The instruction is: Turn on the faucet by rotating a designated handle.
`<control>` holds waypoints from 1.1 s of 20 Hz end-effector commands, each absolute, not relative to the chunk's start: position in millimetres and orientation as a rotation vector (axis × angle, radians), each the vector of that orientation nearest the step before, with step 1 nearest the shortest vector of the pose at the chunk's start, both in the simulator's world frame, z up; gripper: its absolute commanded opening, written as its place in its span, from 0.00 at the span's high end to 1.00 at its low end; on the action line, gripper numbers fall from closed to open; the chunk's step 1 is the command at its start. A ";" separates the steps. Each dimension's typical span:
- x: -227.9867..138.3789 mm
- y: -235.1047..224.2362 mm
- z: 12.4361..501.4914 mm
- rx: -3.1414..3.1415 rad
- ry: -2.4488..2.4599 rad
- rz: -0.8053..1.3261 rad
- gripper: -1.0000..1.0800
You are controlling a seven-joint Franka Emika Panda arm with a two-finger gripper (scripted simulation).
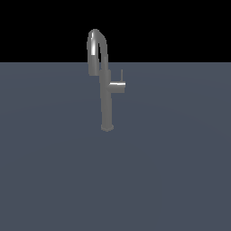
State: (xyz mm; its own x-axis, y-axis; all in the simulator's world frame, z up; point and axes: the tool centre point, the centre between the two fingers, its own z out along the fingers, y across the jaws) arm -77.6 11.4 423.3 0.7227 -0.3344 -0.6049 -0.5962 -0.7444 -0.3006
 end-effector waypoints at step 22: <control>50.5 -16.7 320.5 -1.606 1.110 1.067 1.00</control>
State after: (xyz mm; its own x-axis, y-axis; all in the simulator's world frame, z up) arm 43.5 -14.6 329.4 0.2645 -0.2215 -0.9386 -0.9462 -0.2476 -0.2082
